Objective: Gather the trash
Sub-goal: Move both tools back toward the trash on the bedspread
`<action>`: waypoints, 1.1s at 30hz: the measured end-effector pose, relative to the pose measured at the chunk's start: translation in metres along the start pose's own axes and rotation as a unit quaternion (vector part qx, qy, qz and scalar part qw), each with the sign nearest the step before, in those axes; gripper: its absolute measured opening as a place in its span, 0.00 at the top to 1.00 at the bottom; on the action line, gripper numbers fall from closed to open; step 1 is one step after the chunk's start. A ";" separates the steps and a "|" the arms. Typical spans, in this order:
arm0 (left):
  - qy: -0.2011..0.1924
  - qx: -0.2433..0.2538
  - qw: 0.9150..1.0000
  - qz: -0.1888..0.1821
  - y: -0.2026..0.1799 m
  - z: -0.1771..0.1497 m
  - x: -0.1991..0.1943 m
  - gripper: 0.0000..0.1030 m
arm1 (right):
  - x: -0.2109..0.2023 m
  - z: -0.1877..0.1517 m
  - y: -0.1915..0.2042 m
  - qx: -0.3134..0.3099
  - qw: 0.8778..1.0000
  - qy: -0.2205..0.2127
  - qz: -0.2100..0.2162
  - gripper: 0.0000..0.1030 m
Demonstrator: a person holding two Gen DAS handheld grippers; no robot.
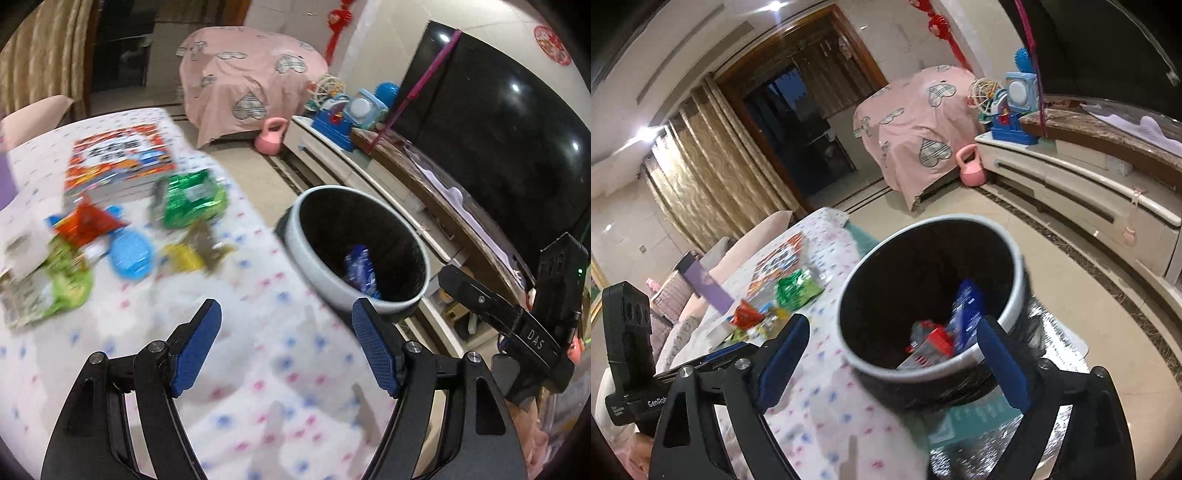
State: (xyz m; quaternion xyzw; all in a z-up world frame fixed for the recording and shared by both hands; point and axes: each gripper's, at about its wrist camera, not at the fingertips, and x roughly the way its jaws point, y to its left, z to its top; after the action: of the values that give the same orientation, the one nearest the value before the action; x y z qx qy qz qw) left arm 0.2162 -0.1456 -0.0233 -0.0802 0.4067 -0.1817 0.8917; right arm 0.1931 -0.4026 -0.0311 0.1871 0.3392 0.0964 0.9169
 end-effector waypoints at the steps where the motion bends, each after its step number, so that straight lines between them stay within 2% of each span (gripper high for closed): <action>1: 0.000 -0.005 1.000 0.002 0.007 -0.004 -0.004 0.27 | 0.000 -0.004 0.005 -0.001 1.000 0.003 0.003 0.09; 15: -0.004 -0.095 0.994 0.049 0.105 -0.051 -0.046 0.27 | 0.025 -0.054 0.067 -0.009 0.997 0.056 0.046 0.08; 24: -0.007 -0.129 0.989 0.066 0.144 -0.061 -0.060 0.27 | 0.043 -0.071 0.105 -0.042 0.994 0.082 0.061 0.08; 33: -0.011 -0.140 0.986 0.088 0.168 -0.060 -0.063 0.27 | 0.054 -0.075 0.127 -0.070 0.991 0.091 0.066 0.08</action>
State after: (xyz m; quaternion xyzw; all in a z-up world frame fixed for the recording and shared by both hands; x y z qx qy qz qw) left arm 0.1763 0.0336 -0.0673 -0.1706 0.4235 -0.0432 0.8887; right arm 0.1785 -0.2494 -0.0632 0.1350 0.4003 0.1965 0.8848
